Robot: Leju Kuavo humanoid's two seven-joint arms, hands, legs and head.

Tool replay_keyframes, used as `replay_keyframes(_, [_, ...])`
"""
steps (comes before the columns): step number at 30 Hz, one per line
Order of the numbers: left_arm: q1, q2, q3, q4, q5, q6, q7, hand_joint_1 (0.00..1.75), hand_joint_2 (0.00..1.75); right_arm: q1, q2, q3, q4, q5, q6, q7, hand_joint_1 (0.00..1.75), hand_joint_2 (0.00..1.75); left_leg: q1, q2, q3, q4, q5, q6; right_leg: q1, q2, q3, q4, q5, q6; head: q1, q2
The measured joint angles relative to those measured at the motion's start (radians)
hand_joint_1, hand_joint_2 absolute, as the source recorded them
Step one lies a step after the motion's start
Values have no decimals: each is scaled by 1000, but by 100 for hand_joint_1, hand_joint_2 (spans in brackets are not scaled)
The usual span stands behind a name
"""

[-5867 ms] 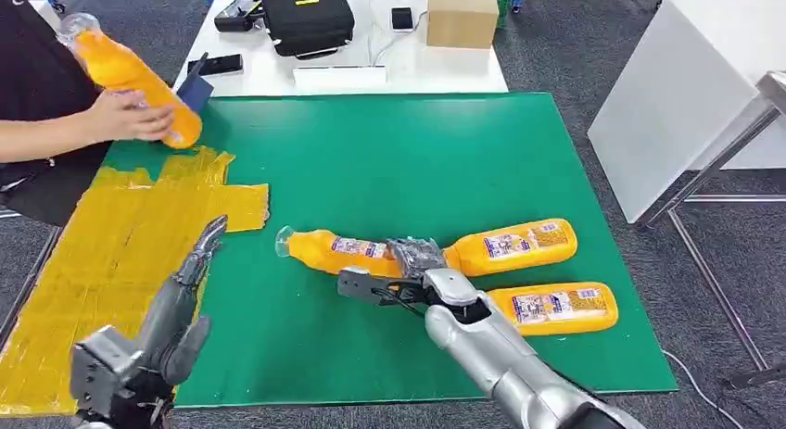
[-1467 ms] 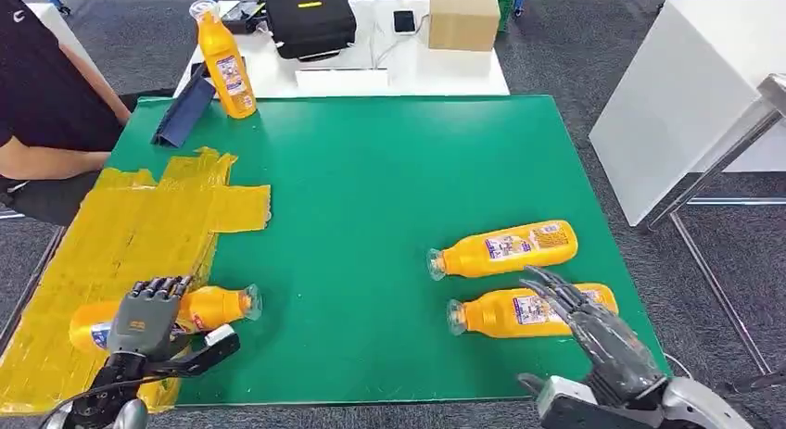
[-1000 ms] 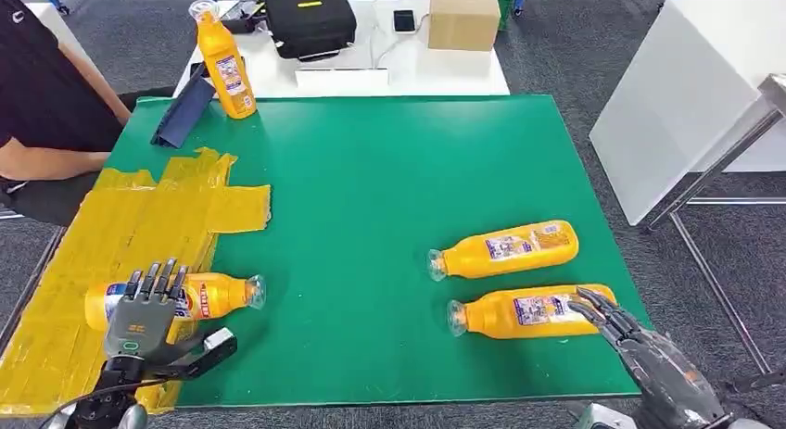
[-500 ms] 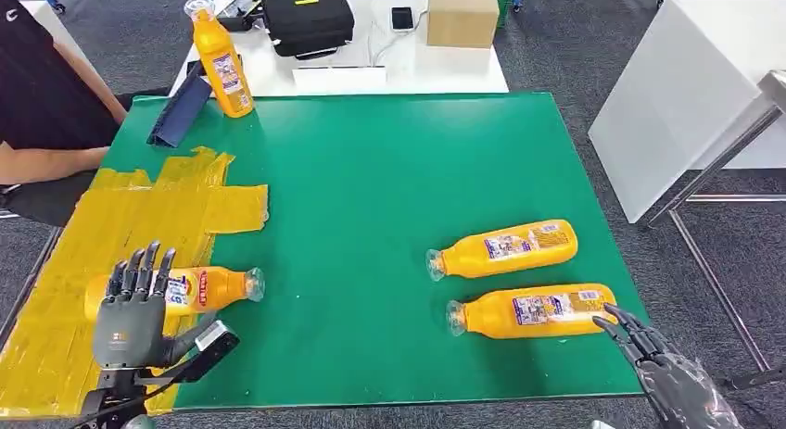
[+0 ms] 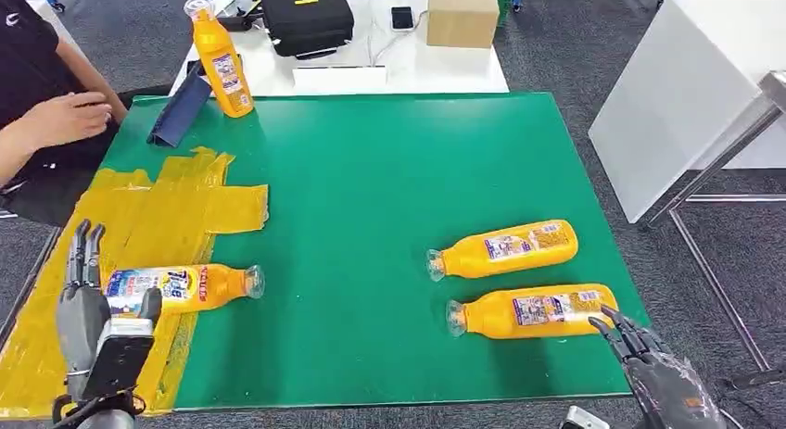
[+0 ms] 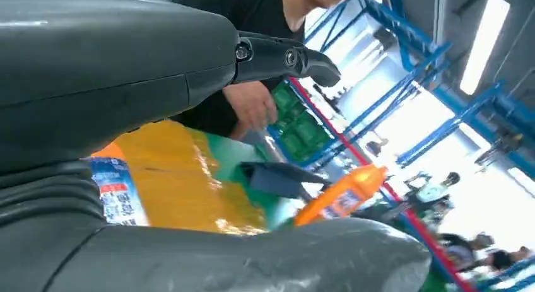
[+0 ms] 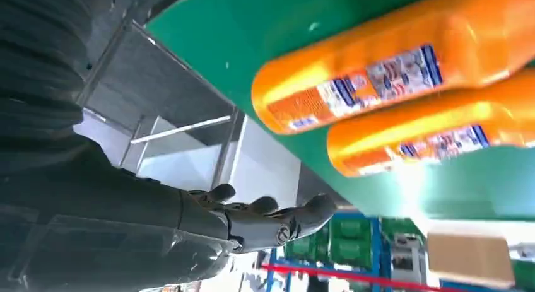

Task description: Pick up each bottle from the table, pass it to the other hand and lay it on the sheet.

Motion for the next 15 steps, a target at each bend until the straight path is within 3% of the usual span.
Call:
replay_keyframes(9, [55,-27,9,-137,268,-104,-44,0,0,-65,98,-45,106,59,86,-66,0,175,0,0,0,0,0,0,0,0,0,0,0,0,0,0])
replay_keyframes(15, [101,-30,14,-206,392,-231,-63,0,0,-171,185,-84,172,84,182,-102,0,175,0,1,1,0,0,0,0,0,-7,0,-1,0,0,0])
